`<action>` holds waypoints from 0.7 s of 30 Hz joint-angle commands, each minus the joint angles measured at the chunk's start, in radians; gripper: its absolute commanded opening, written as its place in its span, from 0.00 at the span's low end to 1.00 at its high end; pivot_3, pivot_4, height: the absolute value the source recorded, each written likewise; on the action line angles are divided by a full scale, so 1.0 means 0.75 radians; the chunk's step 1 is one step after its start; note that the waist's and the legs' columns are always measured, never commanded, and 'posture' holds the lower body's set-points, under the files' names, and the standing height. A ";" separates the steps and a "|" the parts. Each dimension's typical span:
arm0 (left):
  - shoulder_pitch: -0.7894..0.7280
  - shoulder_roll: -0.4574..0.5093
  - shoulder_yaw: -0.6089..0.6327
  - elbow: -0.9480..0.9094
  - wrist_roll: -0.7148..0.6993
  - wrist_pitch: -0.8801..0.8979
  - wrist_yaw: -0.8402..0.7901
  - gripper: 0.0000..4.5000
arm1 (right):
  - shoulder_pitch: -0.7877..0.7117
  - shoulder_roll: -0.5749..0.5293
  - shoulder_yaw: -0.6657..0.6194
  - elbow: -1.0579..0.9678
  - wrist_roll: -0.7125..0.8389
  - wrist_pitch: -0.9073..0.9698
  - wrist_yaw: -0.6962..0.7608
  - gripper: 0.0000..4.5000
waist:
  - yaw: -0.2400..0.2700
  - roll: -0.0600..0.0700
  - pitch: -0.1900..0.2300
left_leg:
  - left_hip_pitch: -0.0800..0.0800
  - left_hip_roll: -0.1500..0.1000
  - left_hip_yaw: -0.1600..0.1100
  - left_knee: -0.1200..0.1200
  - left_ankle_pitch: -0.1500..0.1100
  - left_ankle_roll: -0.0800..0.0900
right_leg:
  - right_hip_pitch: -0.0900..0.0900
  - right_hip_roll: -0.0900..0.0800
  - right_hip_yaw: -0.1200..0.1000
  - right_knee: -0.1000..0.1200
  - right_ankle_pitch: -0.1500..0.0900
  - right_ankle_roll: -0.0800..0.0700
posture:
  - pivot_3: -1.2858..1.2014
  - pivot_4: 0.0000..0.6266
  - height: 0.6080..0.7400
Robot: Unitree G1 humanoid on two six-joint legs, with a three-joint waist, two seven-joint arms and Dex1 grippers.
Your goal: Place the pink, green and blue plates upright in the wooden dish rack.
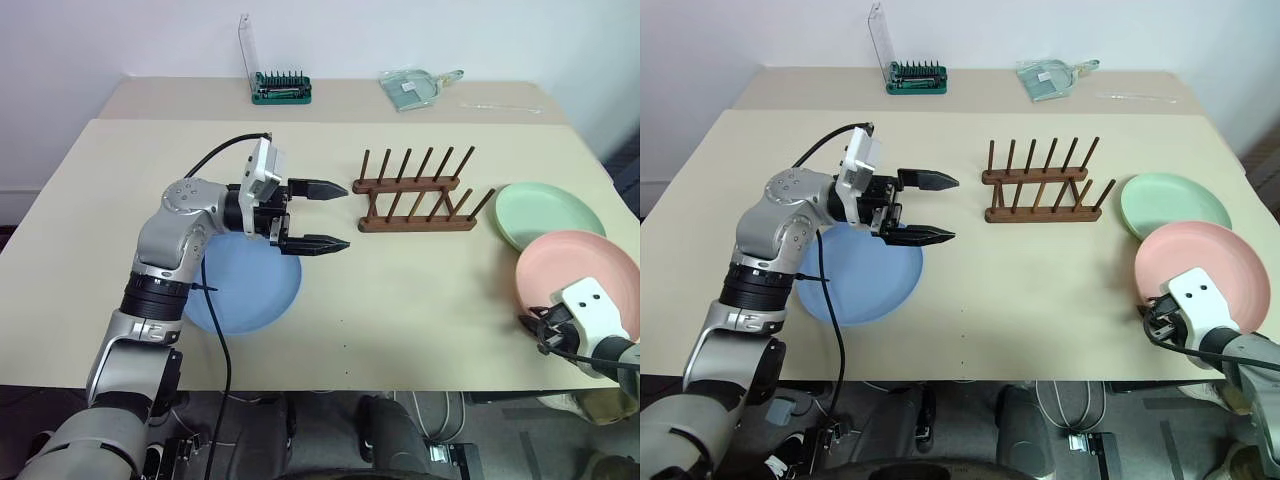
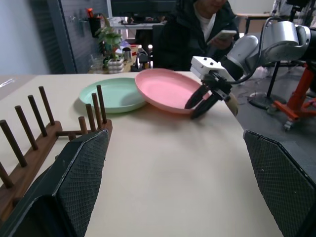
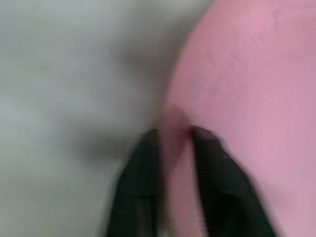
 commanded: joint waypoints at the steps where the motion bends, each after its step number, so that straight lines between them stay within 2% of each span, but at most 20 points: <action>1: -0.007 0.007 -0.001 -0.012 0.008 -0.031 0.009 1.00 | 0.001 -0.004 -0.028 -0.022 0.011 0.013 0.004 0.01 | 0.000 -0.001 -0.001 | 0.000 0.000 0.000 0.000 0.000 0.000 | 0.000 0.000 0.000 0.000 0.000 0.000 | 0.52 0.24 0.88; 6: -0.015 0.003 -0.002 -0.008 -0.003 -0.032 0.006 1.00 | -0.004 -0.031 -0.156 -0.153 0.132 0.142 0.068 0.01 | 0.000 -0.001 -0.001 | 0.000 0.000 0.000 0.000 0.000 0.000 | 0.000 0.000 0.000 0.000 0.000 0.000 | 0.52 0.24 0.88; 11: -0.031 -0.007 0.001 0.019 0.000 -0.047 0.011 1.00 | -0.060 -0.085 -0.350 -0.256 0.341 0.317 0.170 0.01 | 0.000 -0.001 -0.001 | 0.000 0.000 0.000 0.000 0.000 0.000 | 0.000 0.000 0.000 0.000 0.000 0.000 | 0.52 0.24 0.88; 15: -0.024 -0.017 0.022 0.004 -0.032 -0.035 0.023 1.00 | -0.412 -0.125 -0.498 -0.105 0.526 0.345 0.118 0.01 | -0.006 0.000 0.000 | 0.000 0.000 0.000 0.000 0.000 0.000 | 0.000 0.000 0.001 0.000 0.000 0.000 | 0.52 0.24 0.88; 17: -0.023 -0.022 0.039 0.001 -0.051 -0.032 0.033 1.00 | -0.605 -0.137 -0.519 0.009 0.584 0.332 0.073 0.01 | -0.003 0.000 0.000 | 0.001 0.000 0.000 0.000 0.000 0.000 | 0.000 0.000 0.001 0.000 0.000 0.000 | 0.52 0.24 0.88; 19: -0.021 -0.025 0.053 -0.006 -0.067 -0.026 0.045 1.00 | -0.776 -0.124 -0.538 0.113 0.695 0.353 0.058 0.01 | 0.000 0.000 0.000 | 0.001 0.000 0.000 -0.001 0.000 0.000 | 0.000 0.000 0.000 0.000 0.001 0.002 | 0.52 0.24 0.88; 21: -0.018 -0.020 0.066 -0.016 -0.081 -0.017 0.055 1.00 | -1.032 -0.112 -0.517 0.295 0.857 0.402 0.056 0.01 | 0.001 0.000 0.000 | 0.000 0.000 -0.001 -0.002 0.000 0.000 | 0.000 0.000 -0.001 0.000 0.002 0.003 | 0.52 0.24 0.88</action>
